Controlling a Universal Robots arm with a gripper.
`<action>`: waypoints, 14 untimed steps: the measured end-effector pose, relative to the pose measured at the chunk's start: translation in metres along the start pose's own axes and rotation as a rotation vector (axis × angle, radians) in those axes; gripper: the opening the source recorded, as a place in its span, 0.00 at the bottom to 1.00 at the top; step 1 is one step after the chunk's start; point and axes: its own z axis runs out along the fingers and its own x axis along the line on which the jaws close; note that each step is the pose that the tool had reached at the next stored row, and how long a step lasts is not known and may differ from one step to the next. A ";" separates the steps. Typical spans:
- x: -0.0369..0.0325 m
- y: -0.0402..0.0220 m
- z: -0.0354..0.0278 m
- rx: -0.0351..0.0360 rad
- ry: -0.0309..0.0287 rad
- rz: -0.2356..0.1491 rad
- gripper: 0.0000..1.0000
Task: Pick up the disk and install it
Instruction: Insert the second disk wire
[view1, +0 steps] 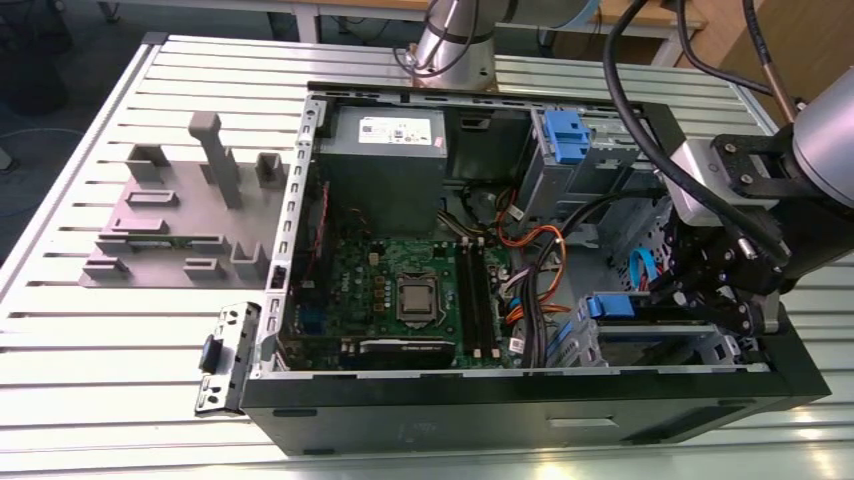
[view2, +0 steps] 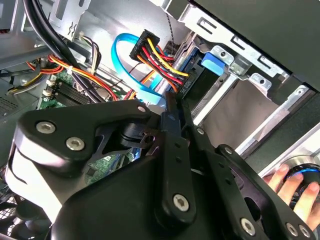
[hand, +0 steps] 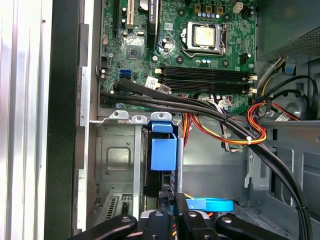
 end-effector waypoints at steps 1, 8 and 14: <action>0.0000 0.0000 0.0000 0.0000 0.0000 0.000 0.16; 0.0000 0.0000 0.0002 0.0000 0.0000 0.000 0.24; -0.0013 0.0001 -0.0116 0.0000 0.0001 0.000 0.24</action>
